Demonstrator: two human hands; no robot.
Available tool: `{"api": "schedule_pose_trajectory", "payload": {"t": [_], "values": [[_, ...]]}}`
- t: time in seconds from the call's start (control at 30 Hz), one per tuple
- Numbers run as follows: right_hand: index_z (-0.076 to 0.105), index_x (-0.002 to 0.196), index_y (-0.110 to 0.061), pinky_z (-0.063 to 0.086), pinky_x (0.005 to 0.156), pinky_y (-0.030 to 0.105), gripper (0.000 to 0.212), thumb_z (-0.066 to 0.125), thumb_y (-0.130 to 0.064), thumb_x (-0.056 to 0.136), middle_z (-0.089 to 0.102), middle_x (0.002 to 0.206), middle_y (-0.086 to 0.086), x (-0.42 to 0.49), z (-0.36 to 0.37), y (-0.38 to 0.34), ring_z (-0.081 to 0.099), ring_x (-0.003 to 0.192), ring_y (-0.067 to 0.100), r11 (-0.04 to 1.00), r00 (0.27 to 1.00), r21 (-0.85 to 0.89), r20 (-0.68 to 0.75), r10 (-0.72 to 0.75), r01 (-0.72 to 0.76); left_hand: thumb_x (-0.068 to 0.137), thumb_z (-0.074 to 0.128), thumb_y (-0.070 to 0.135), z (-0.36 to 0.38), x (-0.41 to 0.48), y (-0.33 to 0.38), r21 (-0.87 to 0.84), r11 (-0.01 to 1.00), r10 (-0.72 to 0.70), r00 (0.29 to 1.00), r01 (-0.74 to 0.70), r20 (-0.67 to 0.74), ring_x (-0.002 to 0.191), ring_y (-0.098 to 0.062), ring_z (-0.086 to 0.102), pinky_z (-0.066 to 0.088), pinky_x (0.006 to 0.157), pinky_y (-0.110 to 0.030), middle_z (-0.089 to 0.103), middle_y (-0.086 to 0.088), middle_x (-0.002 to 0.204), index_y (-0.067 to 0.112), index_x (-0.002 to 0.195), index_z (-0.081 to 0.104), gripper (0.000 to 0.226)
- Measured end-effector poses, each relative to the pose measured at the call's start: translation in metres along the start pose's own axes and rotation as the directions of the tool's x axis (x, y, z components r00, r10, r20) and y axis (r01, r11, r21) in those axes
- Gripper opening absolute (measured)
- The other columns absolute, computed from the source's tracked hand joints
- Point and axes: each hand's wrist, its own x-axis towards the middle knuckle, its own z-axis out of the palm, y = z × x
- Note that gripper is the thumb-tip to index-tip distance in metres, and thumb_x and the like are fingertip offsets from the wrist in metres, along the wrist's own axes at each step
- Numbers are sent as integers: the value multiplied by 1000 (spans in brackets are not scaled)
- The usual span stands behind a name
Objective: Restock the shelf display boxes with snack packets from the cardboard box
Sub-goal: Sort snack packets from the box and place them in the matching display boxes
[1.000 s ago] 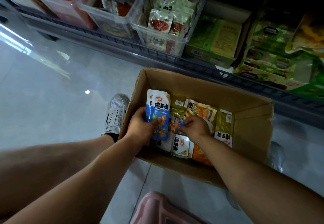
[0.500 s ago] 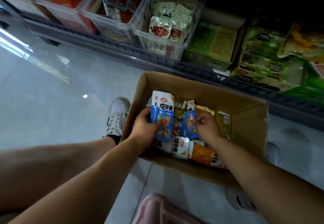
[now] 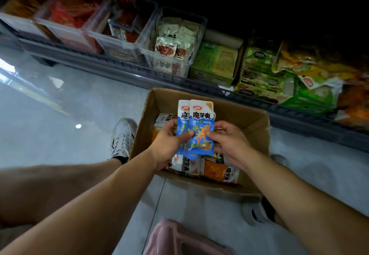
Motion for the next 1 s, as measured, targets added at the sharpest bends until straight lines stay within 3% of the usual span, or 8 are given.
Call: {"api": "schedule_pose_trajectory", "payload": {"t": [0.13, 0.23, 0.33, 0.47, 0.63, 0.77, 0.87, 1.0], "values": [[64, 98, -11, 61, 67, 36, 18, 76, -18, 87, 77, 96, 5, -9, 6, -12, 76, 84, 19, 984, 997, -158, 28, -76, 79, 91, 72, 2, -2, -9, 8, -42, 999, 22, 999, -21, 23, 113, -37, 70, 55, 99, -59, 71, -19, 124, 6, 131, 54, 44], [67, 97, -14, 59, 69, 34, 15, 75, -23, 88, 77, 88, 3, -9, 6, -22, 73, 78, 18, 975, 993, -191, 55, -106, 115, 91, 70, -2, -4, -15, 17, -32, 997, 66, 997, -67, -37, 109, -36, 72, 60, 91, -51, 73, -19, 120, 3, 129, 54, 41], [69, 102, -16, 57, 70, 30, 10, 65, -23, 96, 73, 90, 5, 1, -11, -22, 68, 76, 16, 979, 996, -194, -44, -72, 62, 92, 70, -2, -15, -19, 29, -16, 994, 107, 989, -109, -99, 100, -29, 75, 64, 78, -43, 74, -15, 117, 5, 127, 54, 39], [68, 104, -16, 56, 66, 24, 11, 60, -13, 98, 71, 100, 2, 24, -40, 8, 67, 82, 14, 867, 994, -493, -111, 17, -70, 92, 71, 1, -36, -22, 36, 15, 990, 144, 977, -144, -156, 98, -28, 77, 64, 80, -47, 76, -9, 112, 10, 126, 55, 39], [68, 116, -13, 49, 78, 23, 21, 66, -11, 95, 63, 126, 7, 53, -52, 60, 61, 106, 19, 715, 990, -692, 9, 140, -95, 89, 74, 1, -51, -18, 38, 1, 982, 184, 945, -190, -272, 92, -25, 78, 65, 74, -42, 78, -7, 109, 14, 116, 59, 33], [62, 126, -16, 48, 80, 21, 32, 68, -17, 94, 60, 122, 0, 59, -40, 78, 57, 110, 15, 641, 966, -767, 143, 216, -30, 89, 74, 0, -53, -17, 39, 6, 979, 195, 925, -205, -325, 87, -21, 78, 64, 67, -34, 78, -5, 104, 12, 117, 58, 34], [67, 117, -16, 45, 73, 19, 24, 69, -17, 93, 60, 111, -3, 63, -36, 83, 57, 102, 13, 574, 968, -818, 172, 181, 38, 90, 73, 0, -53, -16, 38, 19, 979, 197, 924, -202, -327, 82, -16, 78, 62, 62, -28, 78, 3, 98, 17, 110, 58, 30], [69, 82, -25, 47, 87, 29, 17, 73, -10, 89, 65, 98, -5, 68, -41, 83, 60, 101, 15, 568, 963, -818, 218, 158, 92, 91, 74, 3, -50, -16, 39, 14, 983, 179, 927, -184, -329, 83, -16, 78, 62, 61, -28, 79, 4, 96, 15, 117, 58, 33]]}}
